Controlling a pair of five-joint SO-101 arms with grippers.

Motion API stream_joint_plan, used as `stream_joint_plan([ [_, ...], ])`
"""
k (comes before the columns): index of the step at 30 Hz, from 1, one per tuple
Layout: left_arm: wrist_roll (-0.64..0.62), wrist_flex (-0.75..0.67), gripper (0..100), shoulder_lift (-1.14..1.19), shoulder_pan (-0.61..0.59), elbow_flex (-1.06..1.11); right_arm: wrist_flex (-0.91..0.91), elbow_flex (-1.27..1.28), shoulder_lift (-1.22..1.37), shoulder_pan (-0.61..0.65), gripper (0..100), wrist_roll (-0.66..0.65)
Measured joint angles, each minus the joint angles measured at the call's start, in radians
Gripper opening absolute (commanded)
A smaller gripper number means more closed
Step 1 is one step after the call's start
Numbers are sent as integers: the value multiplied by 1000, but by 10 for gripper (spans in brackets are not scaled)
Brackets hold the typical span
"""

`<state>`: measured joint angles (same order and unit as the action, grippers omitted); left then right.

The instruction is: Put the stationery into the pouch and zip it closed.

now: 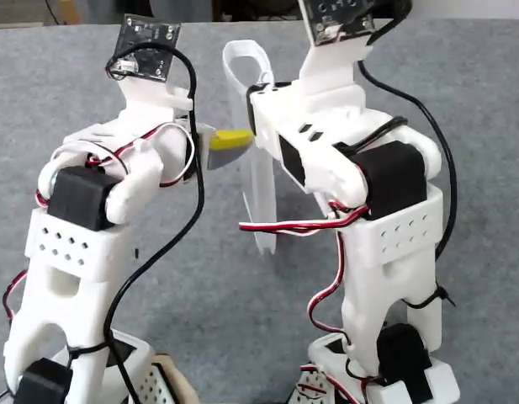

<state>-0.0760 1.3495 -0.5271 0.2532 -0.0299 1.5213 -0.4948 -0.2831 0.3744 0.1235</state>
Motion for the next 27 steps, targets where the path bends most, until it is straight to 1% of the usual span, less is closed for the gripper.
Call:
stream_joint_plan([
  [7, 0, 6, 358, -3, 0, 0, 35, -129, -97, -2, 12, 8],
  [15, 0, 6, 358, -3, 2, 0, 129, -137, -166, 0, 12, 0],
  [19, 0, 6, 358, -3, 2, 0, 137, -55, -167, 5, 12, 0],
  [22, 0, 6, 358, -3, 2, 0, 133, 43, -167, 34, 12, -3],
  [24, -2, 18, 358, -3, 2, 0, 87, 112, -167, 43, 12, -6],
  [27, -2, 38, 358, -3, -14, 0, -29, 213, -167, 43, 12, -12],
])
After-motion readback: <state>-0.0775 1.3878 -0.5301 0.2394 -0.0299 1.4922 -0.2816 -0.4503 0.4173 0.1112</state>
